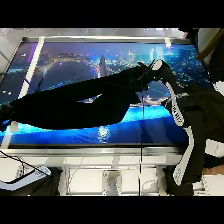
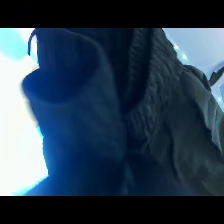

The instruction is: Fold the clothes and pants, and hang the long-sleeved shirts on hangers.

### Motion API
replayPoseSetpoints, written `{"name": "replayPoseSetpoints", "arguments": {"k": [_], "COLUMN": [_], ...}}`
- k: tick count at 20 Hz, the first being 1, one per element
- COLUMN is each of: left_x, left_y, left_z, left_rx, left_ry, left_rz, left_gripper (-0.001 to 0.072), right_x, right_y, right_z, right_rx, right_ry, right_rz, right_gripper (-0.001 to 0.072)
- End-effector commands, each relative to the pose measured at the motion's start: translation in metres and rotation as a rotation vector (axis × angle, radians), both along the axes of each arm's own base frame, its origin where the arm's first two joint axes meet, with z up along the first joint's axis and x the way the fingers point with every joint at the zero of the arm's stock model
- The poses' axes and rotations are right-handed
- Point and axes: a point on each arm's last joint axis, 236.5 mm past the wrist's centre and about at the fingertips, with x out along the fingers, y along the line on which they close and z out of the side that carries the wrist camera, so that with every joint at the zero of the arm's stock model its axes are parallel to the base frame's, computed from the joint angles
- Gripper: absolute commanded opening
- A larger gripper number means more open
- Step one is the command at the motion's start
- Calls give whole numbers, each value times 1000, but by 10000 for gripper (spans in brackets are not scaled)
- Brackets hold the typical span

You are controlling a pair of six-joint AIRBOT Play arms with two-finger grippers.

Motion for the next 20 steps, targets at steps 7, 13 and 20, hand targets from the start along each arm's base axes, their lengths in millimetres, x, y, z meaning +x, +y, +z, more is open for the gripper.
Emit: {"name": "replayPoseSetpoints", "arguments": {"k": [7, 13, 20], "left_x": [-1, -1, -1], "left_y": [7, 7, 6], "left_z": [-12, -12, -12], "left_rx": [33, 45, 42], "left_ry": [27, 33, 34], "left_rz": [-14, -36, -37], "left_gripper": [18, 18, 18], "right_x": [-17, 16, 34], "right_y": [-63, -22, 10], "right_z": [-16, -12, -12], "right_rx": [-144, 68, 156], "right_ry": [117, 48, -30], "right_rz": [-36, -130, -108], "right_gripper": [466, 484, 364]}}
